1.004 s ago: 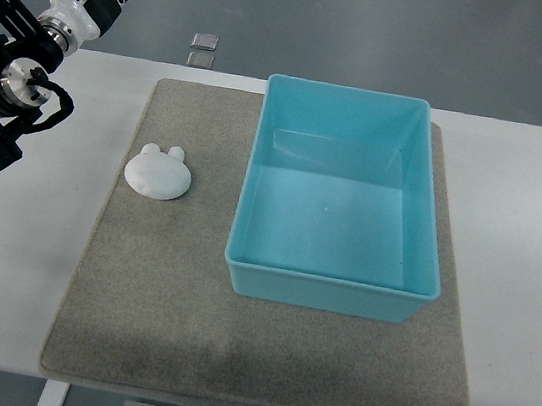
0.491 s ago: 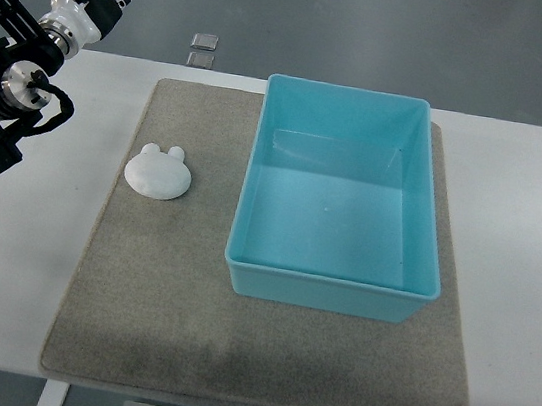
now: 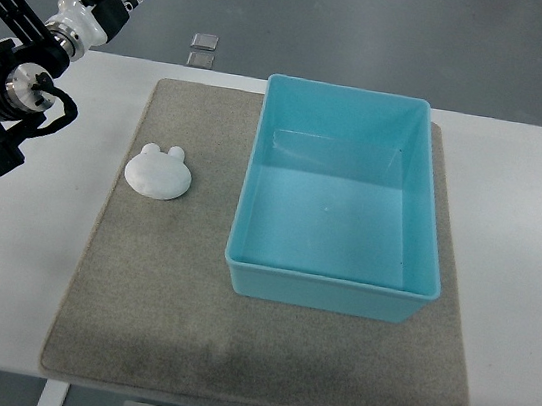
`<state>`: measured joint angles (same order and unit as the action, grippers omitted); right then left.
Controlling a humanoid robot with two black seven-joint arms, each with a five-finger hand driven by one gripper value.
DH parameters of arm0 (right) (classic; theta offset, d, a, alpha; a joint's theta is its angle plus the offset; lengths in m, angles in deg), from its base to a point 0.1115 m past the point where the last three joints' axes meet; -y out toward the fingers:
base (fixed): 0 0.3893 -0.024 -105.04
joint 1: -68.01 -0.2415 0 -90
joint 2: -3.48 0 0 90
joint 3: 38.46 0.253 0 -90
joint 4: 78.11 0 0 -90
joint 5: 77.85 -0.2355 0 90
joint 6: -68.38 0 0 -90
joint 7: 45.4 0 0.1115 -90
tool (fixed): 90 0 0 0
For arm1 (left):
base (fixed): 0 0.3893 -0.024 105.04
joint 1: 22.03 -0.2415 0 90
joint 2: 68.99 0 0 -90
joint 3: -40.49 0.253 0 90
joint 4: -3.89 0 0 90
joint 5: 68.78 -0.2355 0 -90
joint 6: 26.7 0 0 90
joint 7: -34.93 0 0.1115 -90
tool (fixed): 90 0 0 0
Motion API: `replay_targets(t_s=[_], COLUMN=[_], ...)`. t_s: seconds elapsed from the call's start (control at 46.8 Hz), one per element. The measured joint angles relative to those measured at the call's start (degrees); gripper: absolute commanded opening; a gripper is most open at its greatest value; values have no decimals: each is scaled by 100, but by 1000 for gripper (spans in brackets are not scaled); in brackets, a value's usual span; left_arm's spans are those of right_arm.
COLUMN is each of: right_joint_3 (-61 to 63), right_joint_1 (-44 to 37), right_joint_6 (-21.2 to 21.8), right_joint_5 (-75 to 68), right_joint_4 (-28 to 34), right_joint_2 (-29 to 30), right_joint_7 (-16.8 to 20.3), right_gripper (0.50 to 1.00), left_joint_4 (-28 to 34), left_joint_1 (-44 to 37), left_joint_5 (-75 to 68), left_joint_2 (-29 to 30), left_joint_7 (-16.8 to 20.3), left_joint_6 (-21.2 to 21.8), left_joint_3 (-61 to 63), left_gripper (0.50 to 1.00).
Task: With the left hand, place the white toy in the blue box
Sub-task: 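Move the left hand over the white bear toy, fingers extended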
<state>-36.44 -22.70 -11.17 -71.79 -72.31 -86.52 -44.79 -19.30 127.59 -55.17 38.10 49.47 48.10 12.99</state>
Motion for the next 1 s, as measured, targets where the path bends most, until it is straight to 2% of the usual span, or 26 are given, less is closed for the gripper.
replay_targets(t_s=[0.427,0.833,1.004], right_joint_3=[0,0,0], right_joint_1=[0,0,-1], right_joint_6=[0,0,0], right_joint_5=[0,0,0], right_joint_4=[0,0,0], right_joint_2=[0,0,0], right_joint_7=[0,0,-1], right_gripper=[936,936,936], left_joint_4=[-917,-2454,-3444], left_joint_1=[9,7,39], left_joint_5=[-673,-3645,-4662], left_joint_2=[384,1364,2074], left_joint_7=[-3,19,22], left_joint_6=[9,-5,-139], left_joint_3=[700,885,1258], left_gripper=[986,990,990])
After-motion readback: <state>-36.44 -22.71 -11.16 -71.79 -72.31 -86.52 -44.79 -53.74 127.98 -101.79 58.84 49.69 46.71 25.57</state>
